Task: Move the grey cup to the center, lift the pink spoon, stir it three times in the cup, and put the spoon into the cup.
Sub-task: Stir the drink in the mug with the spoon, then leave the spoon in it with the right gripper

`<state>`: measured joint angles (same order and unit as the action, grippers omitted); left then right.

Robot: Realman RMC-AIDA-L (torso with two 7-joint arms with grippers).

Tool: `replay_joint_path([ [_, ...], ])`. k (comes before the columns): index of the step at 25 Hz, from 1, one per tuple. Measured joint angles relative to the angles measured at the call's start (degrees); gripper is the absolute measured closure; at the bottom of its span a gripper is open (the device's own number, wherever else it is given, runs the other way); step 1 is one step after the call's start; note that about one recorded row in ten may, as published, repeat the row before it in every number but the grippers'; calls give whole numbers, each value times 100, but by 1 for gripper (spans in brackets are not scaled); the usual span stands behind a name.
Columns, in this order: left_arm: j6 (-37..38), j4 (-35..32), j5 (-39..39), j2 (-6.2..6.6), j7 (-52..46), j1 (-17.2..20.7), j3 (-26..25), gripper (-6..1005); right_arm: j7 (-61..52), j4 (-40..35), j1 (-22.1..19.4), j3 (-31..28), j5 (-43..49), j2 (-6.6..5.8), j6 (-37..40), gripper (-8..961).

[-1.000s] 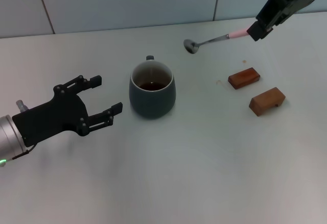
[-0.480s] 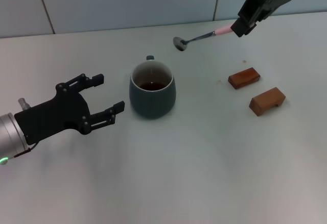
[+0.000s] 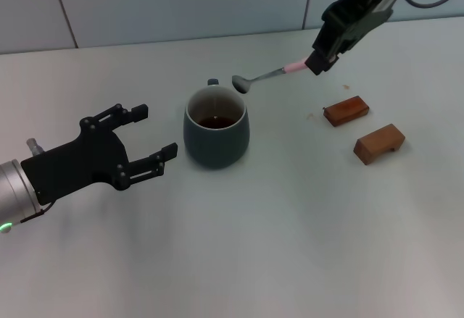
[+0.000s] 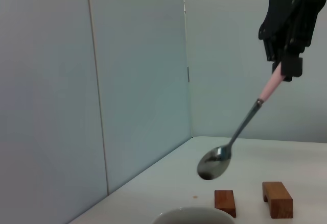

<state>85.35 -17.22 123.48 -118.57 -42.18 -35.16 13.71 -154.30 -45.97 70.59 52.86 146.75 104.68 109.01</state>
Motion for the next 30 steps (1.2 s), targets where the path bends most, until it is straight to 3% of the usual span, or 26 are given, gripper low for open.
replay_joint_path([
  [9, 6, 10, 0, -8, 0, 13, 0, 180, 312, 789, 169, 14, -26, 91, -647, 829],
  [19, 8, 15, 1, -10, 0, 18, 0, 180, 489, 1281, 238, 31, -6, 96, -1078, 829],
  [30, 5, 32, 9, -8, 2, -6, 0, 180, 478, 1582, 282, 522, -16, 201, -1414, 830],
])
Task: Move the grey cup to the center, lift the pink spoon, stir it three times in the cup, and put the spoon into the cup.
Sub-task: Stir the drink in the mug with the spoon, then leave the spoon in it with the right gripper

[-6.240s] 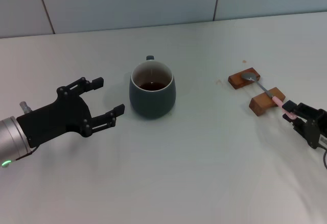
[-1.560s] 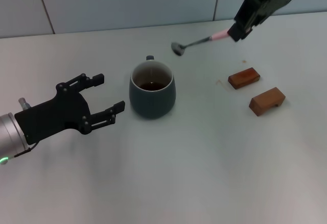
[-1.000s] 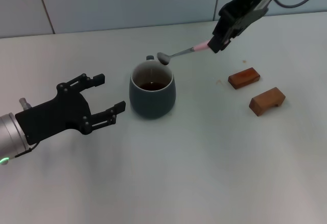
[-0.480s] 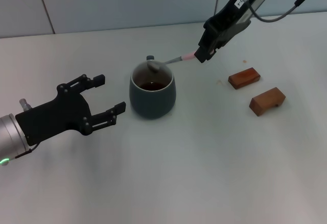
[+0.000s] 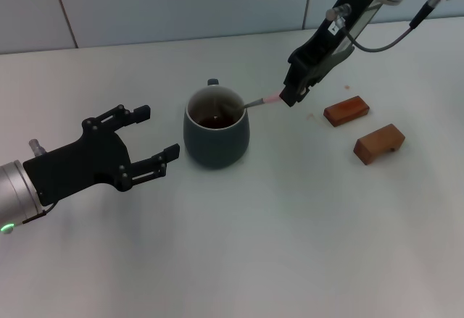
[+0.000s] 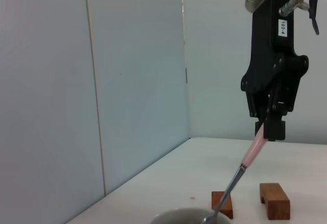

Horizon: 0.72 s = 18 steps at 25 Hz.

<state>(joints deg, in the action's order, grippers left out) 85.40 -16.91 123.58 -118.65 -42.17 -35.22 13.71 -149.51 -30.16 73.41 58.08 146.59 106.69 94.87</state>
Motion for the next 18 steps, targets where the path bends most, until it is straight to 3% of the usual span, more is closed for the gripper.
replay_joint_path([
  [3, -7, 9, 0, 0, 8, -3, 0, 180, 18, 2, 31, -14, -13, 101, -12, 830],
  [8, -6, 20, 0, -1, 16, -12, 0, 180, 73, 26, 101, -30, -13, 165, -249, 830],
  [18, -33, 21, -1, -1, 9, -6, 32, 180, 35, 34, 43, -33, 228, 11, -304, 830],
])
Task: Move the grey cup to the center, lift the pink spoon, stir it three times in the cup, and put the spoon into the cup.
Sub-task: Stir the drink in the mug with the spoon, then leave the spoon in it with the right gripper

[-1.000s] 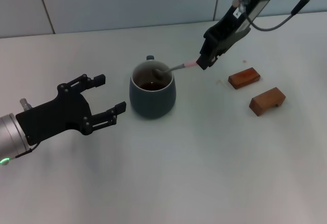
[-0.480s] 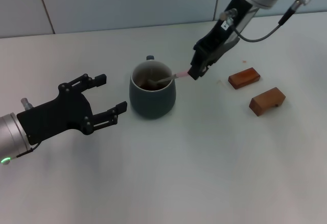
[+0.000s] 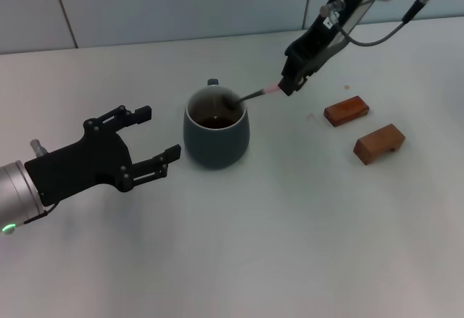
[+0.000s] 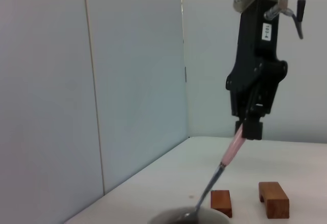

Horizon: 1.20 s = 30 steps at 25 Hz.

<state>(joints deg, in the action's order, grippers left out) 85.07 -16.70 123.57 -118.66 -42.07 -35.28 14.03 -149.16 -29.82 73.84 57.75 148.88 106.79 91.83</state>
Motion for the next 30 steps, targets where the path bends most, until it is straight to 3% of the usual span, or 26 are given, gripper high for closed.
replay_joint_path([
  [3, -12, 6, 0, -5, 3, -3, 23, 180, -1, -22, -5, -38, -35, 3, 114, 830],
  [7, -19, 15, 0, -8, 16, -11, 29, 180, 61, -65, 63, -115, -130, 154, 211, 830],
  [10, -19, 17, 0, -8, 15, -13, 30, 180, 117, -83, 95, -105, -129, 200, 29, 830],
  [13, -19, 17, -11, -8, 5, -13, 30, 180, 145, -70, 108, -92, -107, 173, -103, 830],
  [15, -19, 18, -10, -8, 3, -9, 33, 180, 144, -46, 91, -72, -80, 84, -175, 830],
  [21, -14, 17, -3, -8, 0, 6, 56, 180, 108, -67, 46, -97, -8, 31, 106, 823],
  [24, -12, 18, -3, -9, -5, 0, 104, 180, 109, -87, 64, -97, -20, 119, 280, 819],
  [25, -9, 18, -5, -8, -10, -12, 122, 180, 137, -102, 122, -76, -25, 210, 296, 818],
  [30, -15, 26, -7, -8, -12, -15, 122, 180, 158, -128, 222, -66, 31, 299, -20, 812],
])
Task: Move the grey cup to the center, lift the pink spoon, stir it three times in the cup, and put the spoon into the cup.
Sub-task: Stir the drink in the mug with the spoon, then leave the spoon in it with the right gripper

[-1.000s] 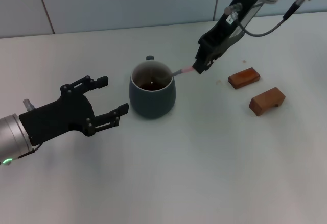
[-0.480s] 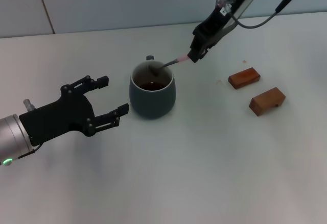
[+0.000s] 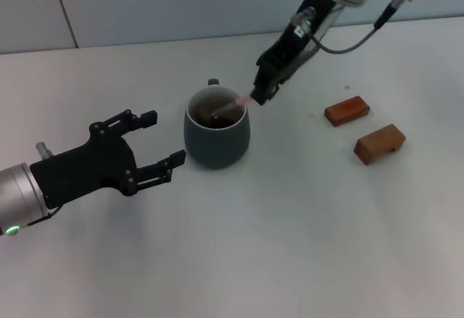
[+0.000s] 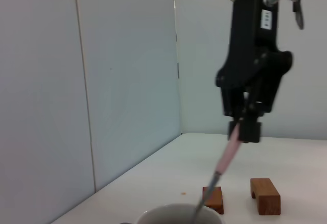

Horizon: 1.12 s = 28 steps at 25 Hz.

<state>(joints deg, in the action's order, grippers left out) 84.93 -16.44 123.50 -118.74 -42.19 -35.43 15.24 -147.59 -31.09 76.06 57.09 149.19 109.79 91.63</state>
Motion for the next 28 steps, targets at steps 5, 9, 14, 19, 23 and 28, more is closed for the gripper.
replay_joint_path([
  [5, 0, 1, -5, 0, 0, 6, -4, 180, -27, -8, -56, -15, 145, -164, -67, 806],
  [9, 0, 1, -8, 0, 0, 6, -4, 180, -44, -11, -117, -50, 243, -210, 58, 801],
  [14, -3, 0, -19, 0, 0, -3, -4, 180, -22, -19, -95, -52, 227, -93, 221, 795],
  [19, -3, 0, -12, 0, 0, -5, -4, 180, -7, -16, 0, -51, 218, 21, -30, 789],
  [23, -3, 0, -9, 0, 0, -8, -4, 180, -26, 3, 13, -49, 222, 6, -198, 784],
  [28, -3, 0, -9, 0, 0, -17, -4, 180, -85, -95, -52, -51, 224, 2, -184, 778],
])
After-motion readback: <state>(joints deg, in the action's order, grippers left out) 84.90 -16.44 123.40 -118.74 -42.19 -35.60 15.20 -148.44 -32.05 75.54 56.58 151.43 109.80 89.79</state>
